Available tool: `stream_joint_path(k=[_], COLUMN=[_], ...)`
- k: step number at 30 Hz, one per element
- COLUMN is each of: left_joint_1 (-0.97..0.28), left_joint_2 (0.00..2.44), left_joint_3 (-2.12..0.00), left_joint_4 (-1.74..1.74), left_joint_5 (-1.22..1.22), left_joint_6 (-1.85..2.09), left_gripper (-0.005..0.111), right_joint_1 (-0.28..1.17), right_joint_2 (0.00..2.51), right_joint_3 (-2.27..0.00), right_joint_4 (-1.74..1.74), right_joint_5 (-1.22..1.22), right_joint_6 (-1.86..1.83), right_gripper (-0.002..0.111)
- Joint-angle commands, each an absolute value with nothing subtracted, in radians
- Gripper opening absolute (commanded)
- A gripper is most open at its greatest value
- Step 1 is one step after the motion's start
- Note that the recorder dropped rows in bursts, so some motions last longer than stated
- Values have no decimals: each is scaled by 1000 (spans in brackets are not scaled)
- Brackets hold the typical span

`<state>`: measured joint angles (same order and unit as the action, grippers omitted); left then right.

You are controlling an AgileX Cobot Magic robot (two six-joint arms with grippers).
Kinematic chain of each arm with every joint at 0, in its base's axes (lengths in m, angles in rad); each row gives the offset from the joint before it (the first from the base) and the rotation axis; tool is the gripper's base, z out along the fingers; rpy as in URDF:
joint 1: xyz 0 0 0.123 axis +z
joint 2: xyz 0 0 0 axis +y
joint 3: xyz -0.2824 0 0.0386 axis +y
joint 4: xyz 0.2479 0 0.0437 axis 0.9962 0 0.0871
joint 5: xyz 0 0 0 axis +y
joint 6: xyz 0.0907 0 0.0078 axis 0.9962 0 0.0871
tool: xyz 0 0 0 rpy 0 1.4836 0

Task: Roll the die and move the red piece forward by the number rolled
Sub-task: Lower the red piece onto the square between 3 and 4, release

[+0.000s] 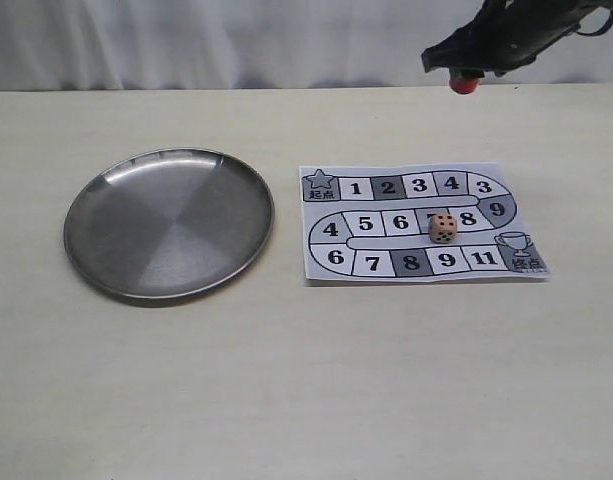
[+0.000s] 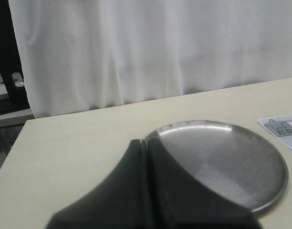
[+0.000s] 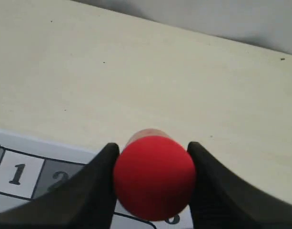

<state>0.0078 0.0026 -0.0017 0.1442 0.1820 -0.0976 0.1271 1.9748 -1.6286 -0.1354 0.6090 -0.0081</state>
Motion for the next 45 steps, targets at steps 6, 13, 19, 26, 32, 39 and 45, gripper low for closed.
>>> stream_joint_path(k=[6,13,19,26,32,39,45], left_joint_1=[-1,-1,-1,-1,-1,-1,-1], left_joint_2=[0,0,0,0,0,0,0], left_joint_3=[0,0,0,0,0,0,0], left_joint_4=[144,144,144,144,144,144,144], left_joint_5=[173,173,173,173,173,173,173], left_joint_6=[-99,-99,-99,-99,-99,-99,-99], left_gripper=[0,0,0,0,0,0,0], right_joint_1=[107,107,107,107,107,107,105], right_joint_2=[2142,2257,2266,2266,2262,2179,1993], right_joint_3=[-1625,-1625,-1625,-1625,-1627,-1629,-1629], right_joint_4=[-116,-116,-116,-116,-116,-45,-38], right_joint_5=[626,668,682,684,678,626,614], right_joint_6=[0,0,0,0,0,17,0], right_gripper=[5,5,5,5,41,99,45])
